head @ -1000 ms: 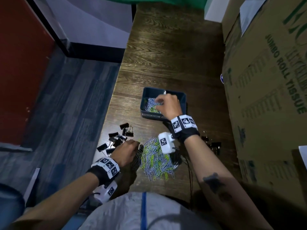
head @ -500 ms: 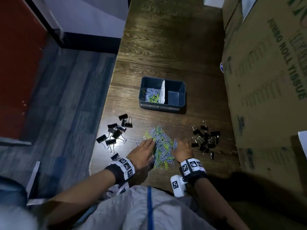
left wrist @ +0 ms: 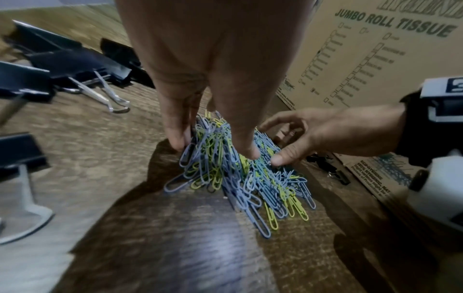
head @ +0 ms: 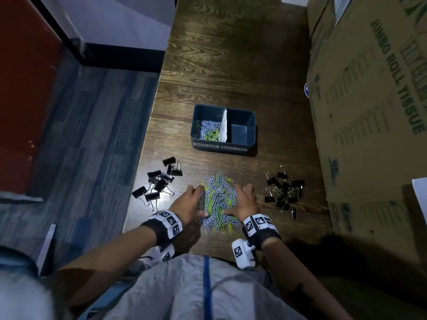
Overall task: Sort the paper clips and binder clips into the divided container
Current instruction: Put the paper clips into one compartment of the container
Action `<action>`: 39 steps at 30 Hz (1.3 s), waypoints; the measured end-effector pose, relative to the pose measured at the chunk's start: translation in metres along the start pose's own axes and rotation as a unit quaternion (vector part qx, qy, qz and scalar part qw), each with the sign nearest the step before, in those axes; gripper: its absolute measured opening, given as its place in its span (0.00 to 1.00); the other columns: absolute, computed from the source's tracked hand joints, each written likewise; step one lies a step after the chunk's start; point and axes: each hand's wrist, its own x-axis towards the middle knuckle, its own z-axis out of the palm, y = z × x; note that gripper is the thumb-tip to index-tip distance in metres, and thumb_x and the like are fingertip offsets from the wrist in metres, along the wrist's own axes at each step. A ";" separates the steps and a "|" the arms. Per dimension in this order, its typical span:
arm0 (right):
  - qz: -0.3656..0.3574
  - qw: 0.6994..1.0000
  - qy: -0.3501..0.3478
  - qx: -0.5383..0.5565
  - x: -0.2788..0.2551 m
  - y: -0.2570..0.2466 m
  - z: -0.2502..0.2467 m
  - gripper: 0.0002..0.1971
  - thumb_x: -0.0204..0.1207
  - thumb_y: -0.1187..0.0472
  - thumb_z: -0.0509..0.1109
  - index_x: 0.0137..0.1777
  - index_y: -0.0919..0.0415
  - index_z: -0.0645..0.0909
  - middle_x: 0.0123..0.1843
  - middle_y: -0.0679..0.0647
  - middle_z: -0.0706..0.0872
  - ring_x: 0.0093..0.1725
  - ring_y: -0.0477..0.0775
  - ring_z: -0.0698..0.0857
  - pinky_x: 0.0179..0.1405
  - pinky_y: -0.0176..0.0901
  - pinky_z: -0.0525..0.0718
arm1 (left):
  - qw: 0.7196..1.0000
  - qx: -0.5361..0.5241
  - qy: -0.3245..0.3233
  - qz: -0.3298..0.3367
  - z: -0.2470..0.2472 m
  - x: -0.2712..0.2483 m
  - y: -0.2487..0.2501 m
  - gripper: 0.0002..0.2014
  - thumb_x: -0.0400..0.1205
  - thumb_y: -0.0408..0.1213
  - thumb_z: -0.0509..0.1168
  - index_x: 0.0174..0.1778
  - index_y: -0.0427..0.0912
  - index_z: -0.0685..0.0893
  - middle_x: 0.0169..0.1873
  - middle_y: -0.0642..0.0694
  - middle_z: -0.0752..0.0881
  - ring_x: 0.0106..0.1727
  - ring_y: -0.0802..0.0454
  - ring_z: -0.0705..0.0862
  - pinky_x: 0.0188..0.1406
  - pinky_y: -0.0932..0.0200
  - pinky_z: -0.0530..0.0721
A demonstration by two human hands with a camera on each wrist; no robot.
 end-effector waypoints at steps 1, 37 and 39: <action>-0.016 1.000 -0.003 -0.011 0.000 -0.007 0.002 0.53 0.57 0.50 0.89 0.81 0.46 0.64 0.70 0.57 0.64 0.72 0.62 0.67 0.72 0.63 0.76 | 1.000 0.011 -0.002 0.004 0.001 0.005 0.004 0.44 0.72 0.51 0.76 0.79 0.49 0.58 0.68 0.41 0.69 0.57 0.46 0.80 0.56 0.51 0.82; -0.208 0.973 0.097 0.038 -0.022 -0.078 -0.146 0.02 0.76 0.63 0.77 0.45 0.62 0.91 0.43 0.51 0.90 0.39 0.43 0.87 0.45 0.37 0.89 | 0.934 -0.051 0.290 0.202 -0.205 0.063 0.072 0.04 0.81 0.29 0.67 0.48 0.39 0.85 0.44 0.49 0.84 0.42 0.57 0.84 0.39 0.68 0.85; -0.227 0.965 0.131 0.032 -0.029 -0.092 -0.171 0.03 0.75 0.63 0.79 0.46 0.62 0.92 0.42 0.52 0.90 0.41 0.45 0.87 0.48 0.33 0.84 | 0.932 -0.055 0.304 0.188 -0.212 0.080 0.075 0.03 0.81 0.29 0.68 0.48 0.37 0.86 0.44 0.46 0.86 0.43 0.54 0.85 0.43 0.63 0.87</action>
